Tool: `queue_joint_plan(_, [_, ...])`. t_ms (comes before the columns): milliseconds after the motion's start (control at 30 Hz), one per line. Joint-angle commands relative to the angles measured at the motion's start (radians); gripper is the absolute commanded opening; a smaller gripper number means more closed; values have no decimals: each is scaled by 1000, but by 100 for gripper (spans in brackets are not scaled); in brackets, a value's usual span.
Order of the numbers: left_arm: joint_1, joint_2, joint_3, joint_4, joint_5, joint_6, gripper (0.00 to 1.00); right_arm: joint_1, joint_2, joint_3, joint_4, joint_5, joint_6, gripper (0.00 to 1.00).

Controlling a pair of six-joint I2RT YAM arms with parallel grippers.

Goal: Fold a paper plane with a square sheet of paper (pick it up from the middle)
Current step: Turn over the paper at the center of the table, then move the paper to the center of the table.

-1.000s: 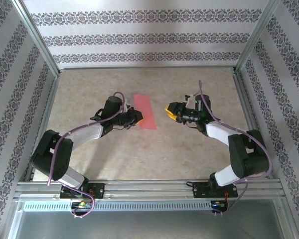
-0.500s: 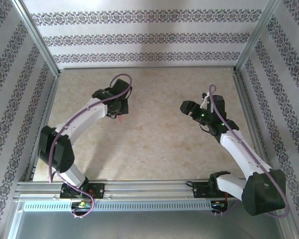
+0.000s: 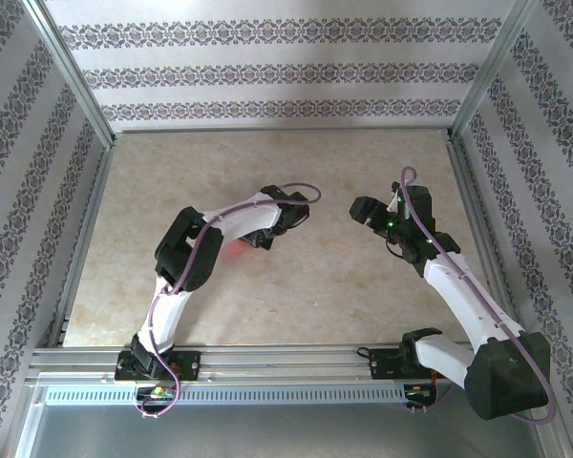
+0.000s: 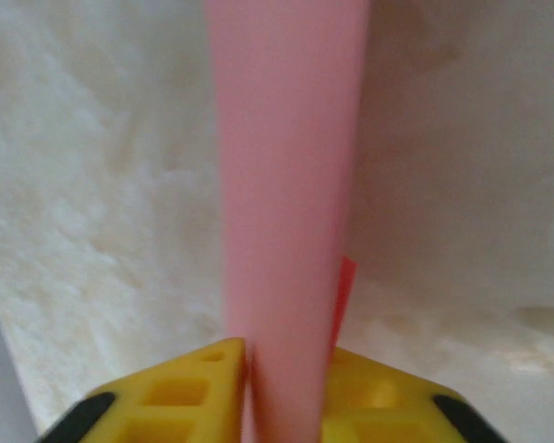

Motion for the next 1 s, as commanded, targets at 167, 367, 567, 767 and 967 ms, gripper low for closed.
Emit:
queue_joint_plan(167, [33, -137, -45, 175, 363, 8, 58, 16, 28, -33, 11, -8, 54, 78])
queue_joint_plan(367, [160, -348, -233, 374, 567, -33, 73, 131, 153, 11, 39, -17, 86, 73])
queue_joint_plan(567, [349, -555, -483, 514, 598, -99, 85, 361, 392, 160, 69, -9, 118, 66])
queue_joint_plan(767, [530, -742, -714, 658, 644, -161, 97, 539, 646, 369, 82, -20, 116, 58])
queue_joint_plan(967, [653, -878, -846, 724, 673, -184, 99, 632, 850, 560, 73, -72, 96, 55])
